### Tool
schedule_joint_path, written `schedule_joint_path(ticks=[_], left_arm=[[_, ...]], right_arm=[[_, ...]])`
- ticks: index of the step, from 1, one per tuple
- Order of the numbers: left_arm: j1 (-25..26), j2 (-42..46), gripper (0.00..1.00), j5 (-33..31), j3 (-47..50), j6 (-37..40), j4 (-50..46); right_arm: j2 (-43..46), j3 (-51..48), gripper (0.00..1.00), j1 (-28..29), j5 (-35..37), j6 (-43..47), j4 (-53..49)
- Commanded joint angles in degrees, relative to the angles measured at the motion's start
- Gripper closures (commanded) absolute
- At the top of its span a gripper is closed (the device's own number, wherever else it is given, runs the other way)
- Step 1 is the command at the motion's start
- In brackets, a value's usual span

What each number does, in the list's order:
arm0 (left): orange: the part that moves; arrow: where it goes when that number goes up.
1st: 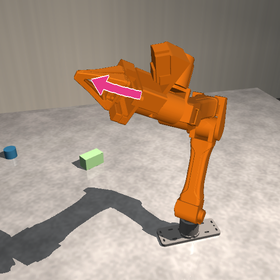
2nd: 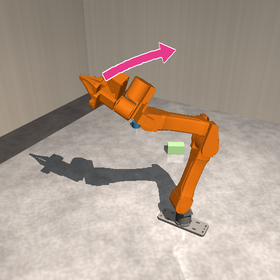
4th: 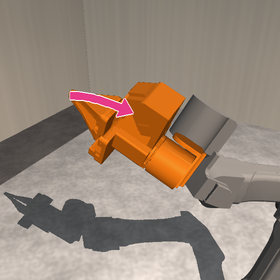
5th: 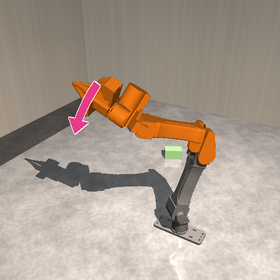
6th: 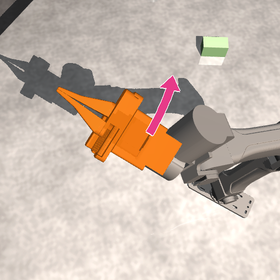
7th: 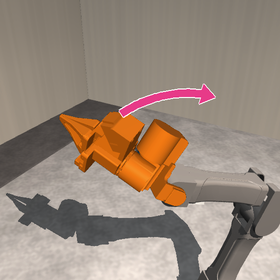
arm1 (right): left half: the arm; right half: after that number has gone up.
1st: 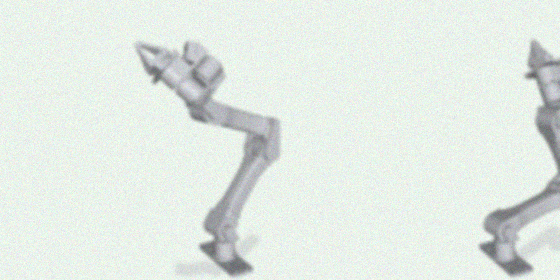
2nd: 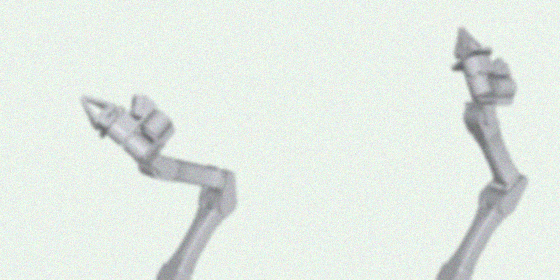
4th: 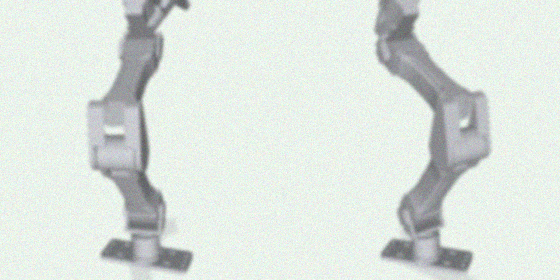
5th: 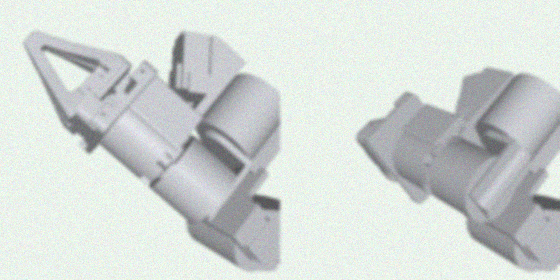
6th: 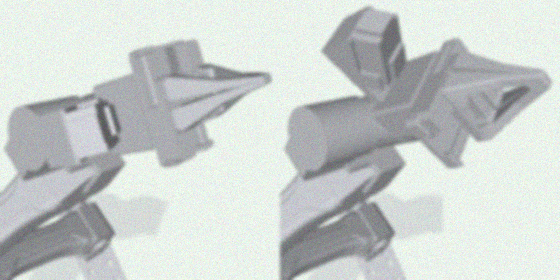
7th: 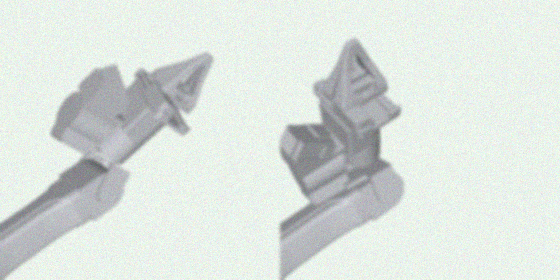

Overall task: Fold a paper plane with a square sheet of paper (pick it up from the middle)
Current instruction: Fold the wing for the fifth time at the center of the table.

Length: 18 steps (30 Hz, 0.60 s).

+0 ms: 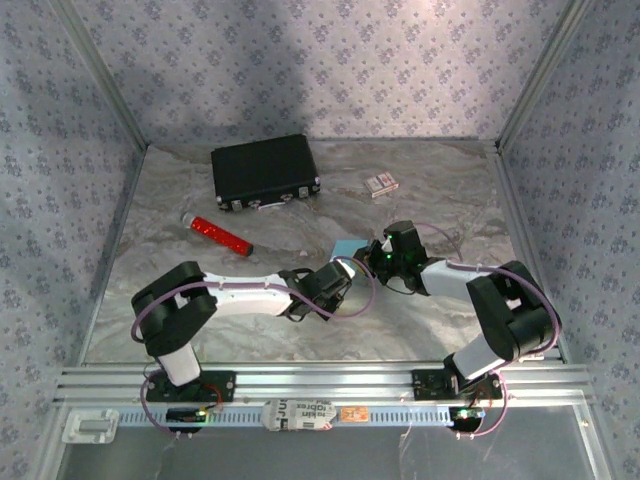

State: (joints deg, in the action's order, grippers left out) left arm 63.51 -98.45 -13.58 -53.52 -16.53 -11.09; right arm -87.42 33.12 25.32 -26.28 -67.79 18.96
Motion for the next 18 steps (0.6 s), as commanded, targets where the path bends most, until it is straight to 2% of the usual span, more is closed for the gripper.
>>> schedule_joint_path(ticks=[1,18], left_arm=[[0.6,-0.7,0.66,-3.6,-1.6,0.3,-1.6],[0.9,-1.0,0.80,-4.6,-2.0,0.4,-0.9]], right_arm=[[1.7,-0.1,0.91,0.3,0.8,-0.9,0.4],[2.0,-1.0,0.91,0.4,1.1,-0.8,0.3]])
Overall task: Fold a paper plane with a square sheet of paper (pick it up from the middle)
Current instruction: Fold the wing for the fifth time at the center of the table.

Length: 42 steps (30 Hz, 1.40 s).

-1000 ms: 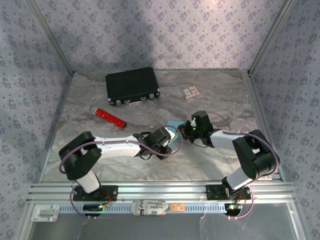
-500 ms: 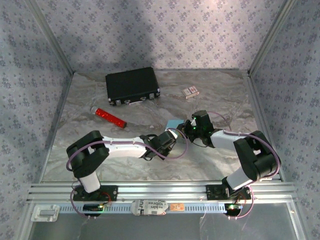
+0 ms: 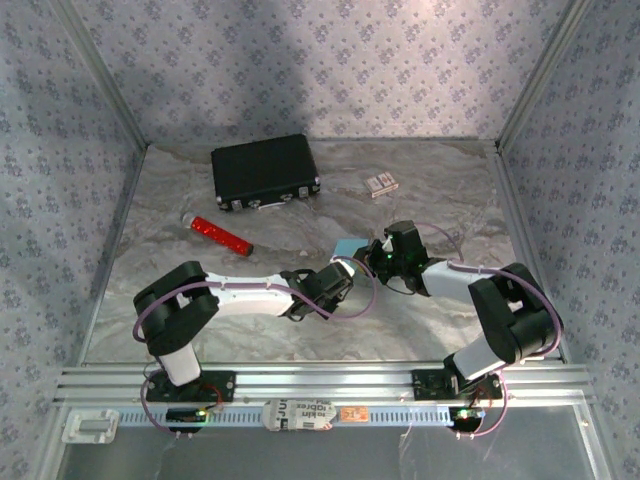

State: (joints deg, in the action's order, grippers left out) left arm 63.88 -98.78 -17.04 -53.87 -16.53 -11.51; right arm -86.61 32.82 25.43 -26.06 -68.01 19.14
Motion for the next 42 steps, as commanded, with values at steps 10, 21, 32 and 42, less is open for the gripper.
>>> schedule_joint_path(ticks=[10,21,32,42], left_arm=[[0.5,-0.2,0.88,-1.8,-1.0,0.6,0.1],[0.5,0.8,0.85,-2.7,-0.2,1.2,1.0],[0.5,0.5,0.84,-3.2,-0.2,1.5,1.1],[0.5,0.3,0.88,-3.6,-0.1,1.6,1.1]], right_arm=[[1.1,-0.9,0.91,0.3,0.9,-0.3,-0.1],[1.2,-0.7,0.91,0.3,0.8,0.1,-0.5],[1.2,-0.3,0.91,0.3,0.4,0.5,-1.1],[1.2,-0.4,0.91,0.3,0.4,0.9,-1.5]])
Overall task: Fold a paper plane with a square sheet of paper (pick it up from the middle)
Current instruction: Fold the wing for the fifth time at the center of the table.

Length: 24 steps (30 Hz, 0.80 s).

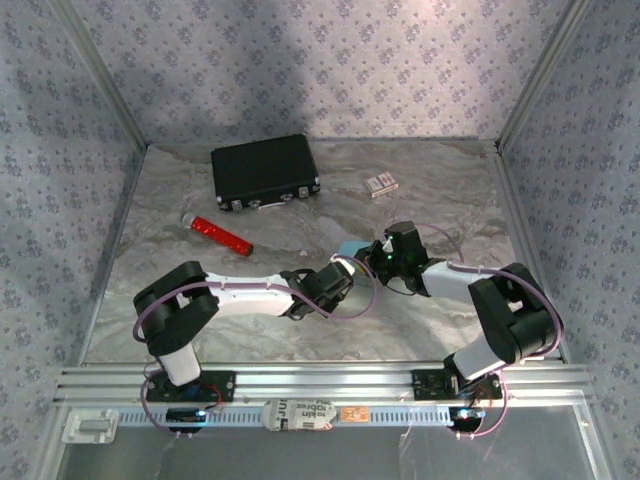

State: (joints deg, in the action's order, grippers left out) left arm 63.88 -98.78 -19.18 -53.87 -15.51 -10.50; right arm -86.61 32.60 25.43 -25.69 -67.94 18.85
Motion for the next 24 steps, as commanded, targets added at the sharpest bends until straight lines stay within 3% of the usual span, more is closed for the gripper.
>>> schedule_joint_path(ticks=[1,7,17,21,24], left_arm=[[0.5,0.3,0.87,-1.6,0.0,0.6,0.0],[0.5,0.2,0.87,-1.5,-0.1,0.9,0.1],[0.6,-0.4,0.98,-0.8,-0.3,1.1,0.0],[0.1,0.0,1.00,2.0,-0.3,0.8,0.3],[-1.6,0.9,1.00,7.7,0.1,-0.4,1.4]], right_arm=[[1.3,-0.1,0.91,0.3,-0.1,0.7,-1.1],[1.2,0.2,0.91,0.3,-0.1,0.9,-1.5],[1.3,0.3,0.89,0.4,0.2,1.2,-2.1],[2.6,1.1,0.82,0.3,1.6,3.8,-6.1],[5.3,2.0,0.73,0.1,4.1,6.9,-12.4]])
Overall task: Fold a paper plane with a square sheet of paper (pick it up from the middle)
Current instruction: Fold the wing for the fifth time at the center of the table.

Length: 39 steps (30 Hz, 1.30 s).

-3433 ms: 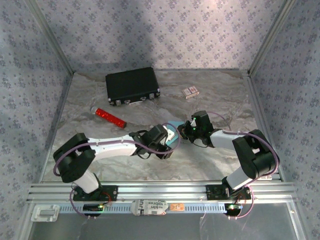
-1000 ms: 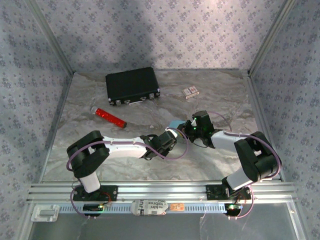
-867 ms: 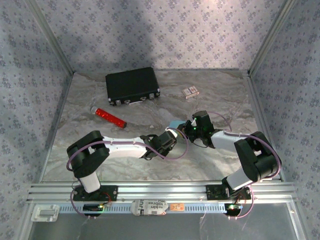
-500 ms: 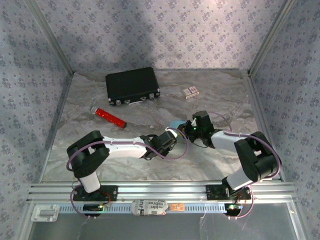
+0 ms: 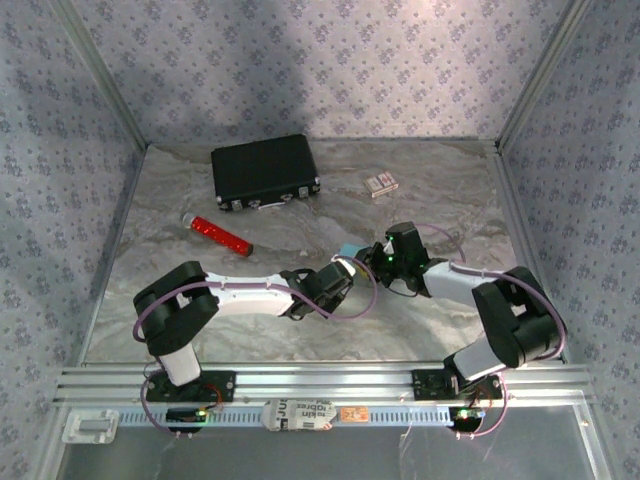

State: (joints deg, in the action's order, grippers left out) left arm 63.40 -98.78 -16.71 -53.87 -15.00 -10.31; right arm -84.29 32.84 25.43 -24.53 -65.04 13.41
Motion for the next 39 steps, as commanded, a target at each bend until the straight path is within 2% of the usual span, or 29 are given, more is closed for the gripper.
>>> schedule_joint_path(ticks=[1,5,8,16,32,39], left_arm=[[-1.9,1.3,1.00,7.9,0.4,-1.4,1.8],[-6.1,2.1,1.00,20.2,1.6,-4.1,5.3],[-8.6,1.9,1.00,26.7,2.2,-5.5,7.5],[-11.8,-0.7,1.00,36.6,2.2,-7.5,10.3],[-13.7,-3.5,1.00,40.9,3.3,-11.0,13.7],[-14.2,-2.7,1.00,40.7,3.4,-10.3,13.4]], right_arm=[[4.0,1.9,0.69,-0.1,3.9,4.9,-8.8],[7.8,1.7,0.59,-1.1,6.0,7.3,-13.8],[10.1,1.0,0.57,-1.8,6.5,7.9,-15.3],[13.3,-0.7,0.54,-2.6,6.7,8.1,-16.0],[13.3,-2.3,0.55,-1.8,5.7,8.3,-13.3],[12.6,-1.6,0.54,-1.2,4.9,8.4,-12.9]])
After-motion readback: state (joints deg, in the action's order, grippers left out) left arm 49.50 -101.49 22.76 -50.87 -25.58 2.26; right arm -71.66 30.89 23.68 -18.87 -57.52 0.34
